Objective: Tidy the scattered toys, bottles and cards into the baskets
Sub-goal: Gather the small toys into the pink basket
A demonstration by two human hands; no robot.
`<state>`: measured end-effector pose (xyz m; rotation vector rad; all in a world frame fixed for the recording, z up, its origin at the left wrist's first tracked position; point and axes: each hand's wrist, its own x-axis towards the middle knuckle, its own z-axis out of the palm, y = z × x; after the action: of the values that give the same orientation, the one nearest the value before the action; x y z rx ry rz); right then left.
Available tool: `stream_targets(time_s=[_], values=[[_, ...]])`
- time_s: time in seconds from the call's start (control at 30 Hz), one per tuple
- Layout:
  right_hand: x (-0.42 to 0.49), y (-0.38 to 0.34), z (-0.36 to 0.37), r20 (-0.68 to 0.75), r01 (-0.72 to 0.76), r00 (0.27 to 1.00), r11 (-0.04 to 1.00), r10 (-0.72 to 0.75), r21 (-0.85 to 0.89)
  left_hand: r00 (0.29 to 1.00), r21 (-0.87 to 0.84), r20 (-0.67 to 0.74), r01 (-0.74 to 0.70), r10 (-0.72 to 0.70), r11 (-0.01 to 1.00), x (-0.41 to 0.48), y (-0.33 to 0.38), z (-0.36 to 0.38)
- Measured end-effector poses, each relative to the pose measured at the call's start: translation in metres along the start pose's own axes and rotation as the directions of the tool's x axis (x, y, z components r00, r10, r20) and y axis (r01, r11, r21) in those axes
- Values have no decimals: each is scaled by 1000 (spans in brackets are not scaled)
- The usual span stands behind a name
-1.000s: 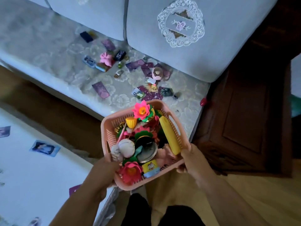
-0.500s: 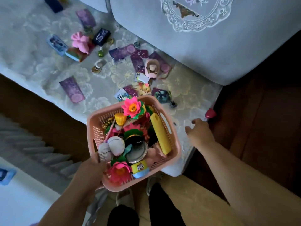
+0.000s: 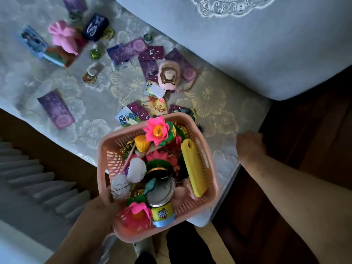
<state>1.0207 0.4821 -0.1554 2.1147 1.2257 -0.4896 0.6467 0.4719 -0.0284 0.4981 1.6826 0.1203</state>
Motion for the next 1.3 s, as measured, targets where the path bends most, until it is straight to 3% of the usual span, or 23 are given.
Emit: stream_targets(time_s=[0.1,0.2,0.3,0.53,0.6,0.67,0.73,0.77,0.83,0.9,0.97,1.0,1.07,1.17,1.23,1.3], values=[[4,-12,-7,-40,85,996,990,-81,110,1000,-22,16,1,0,1000,-1,7,1],[0,-38,-29,-122,179,982,913,-144,366,1000,-22,22,16,-16,1000,-1,12,-4],[0,-65,-46,-155,233,970,895,-187,379,999,-29,-27,18,-19,999,0,13,-12],[16,-99,-54,-18,125,992,911,-129,393,996,-85,-67,-60,54,995,10,8,-38],[4,-102,-73,-60,86,996,831,-63,549,995,-107,-81,-70,61,992,12,7,-42],[-19,-108,-98,-206,209,976,599,-74,773,993,-121,-97,-84,72,989,10,6,-47],[-51,-112,-124,-443,464,886,326,-140,824,993,-125,-85,-93,83,988,9,11,-45],[-68,-117,-139,-550,585,811,251,-201,771,993,-130,-78,-103,93,986,9,15,-47],[-92,-133,-158,-655,743,665,227,-360,629,994,-135,-58,-103,96,985,9,22,-49],[-102,-152,-167,-690,842,539,274,-483,465,995,-152,-44,-98,92,984,12,29,-53],[-95,-168,-171,-749,878,476,294,-461,377,994,-149,-32,-111,108,983,19,37,-62],[-86,-173,-175,-770,857,508,317,-386,407,993,-132,-33,-113,110,985,23,42,-66],[-53,-181,-178,-701,707,685,414,-199,573,992,-114,-38,-127,123,985,32,51,-77],[15,-195,-175,-427,358,904,544,1,759,990,-109,-20,-138,137,984,47,72,-95],[49,-203,-169,-241,189,970,590,10,785,990,-90,-4,-138,138,986,57,83,-106],[73,-212,-160,-179,147,984,691,-26,707,989,-108,-14,-150,150,983,66,93,-113]])
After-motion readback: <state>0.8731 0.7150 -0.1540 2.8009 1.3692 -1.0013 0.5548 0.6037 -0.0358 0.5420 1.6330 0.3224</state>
